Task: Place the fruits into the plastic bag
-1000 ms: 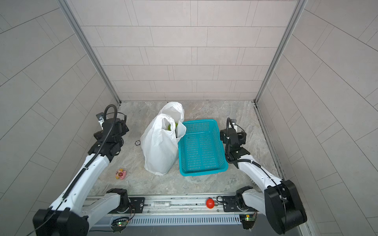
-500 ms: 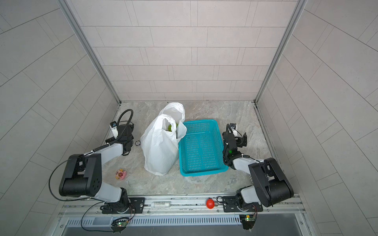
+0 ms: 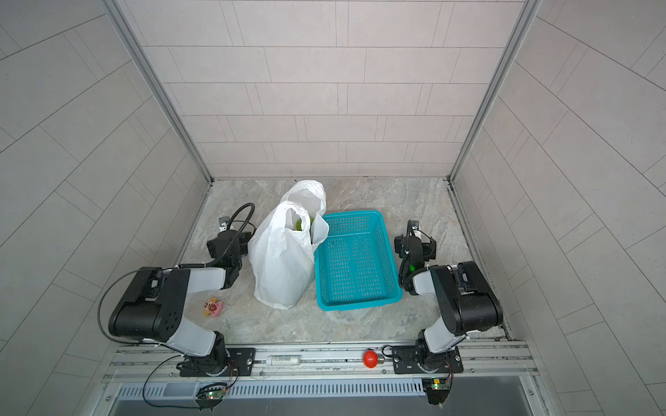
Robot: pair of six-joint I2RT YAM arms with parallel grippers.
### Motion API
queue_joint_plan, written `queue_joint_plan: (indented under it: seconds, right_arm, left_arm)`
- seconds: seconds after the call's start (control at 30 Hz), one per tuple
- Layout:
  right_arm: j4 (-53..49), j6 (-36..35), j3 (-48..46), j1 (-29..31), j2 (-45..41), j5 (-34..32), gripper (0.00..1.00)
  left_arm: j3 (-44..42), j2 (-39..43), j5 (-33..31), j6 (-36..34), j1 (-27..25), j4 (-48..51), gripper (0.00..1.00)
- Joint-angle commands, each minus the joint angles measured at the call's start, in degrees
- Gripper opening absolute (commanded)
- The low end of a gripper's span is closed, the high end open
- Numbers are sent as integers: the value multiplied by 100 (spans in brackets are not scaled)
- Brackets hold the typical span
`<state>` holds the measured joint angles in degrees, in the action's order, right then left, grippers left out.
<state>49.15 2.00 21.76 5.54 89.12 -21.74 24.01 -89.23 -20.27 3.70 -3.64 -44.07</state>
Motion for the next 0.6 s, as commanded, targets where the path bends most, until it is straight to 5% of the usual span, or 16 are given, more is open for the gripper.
queue_joint_plan:
  seconds: [0.0, 0.07, 0.57]
  right_arm:
    - [343, 34, -36, -18, 8, 255, 100]
    - [939, -137, -184, -14, 187, 318, 99]
    - [862, -163, -173, -2, 164, 337, 99]
  left_arm:
    - [-150, -167, 290, -211, -11, -865, 100]
    - [-11, -101, 167, -90, -6, -466, 100]
    - [-218, -219, -258, -309, -261, -1134, 100]
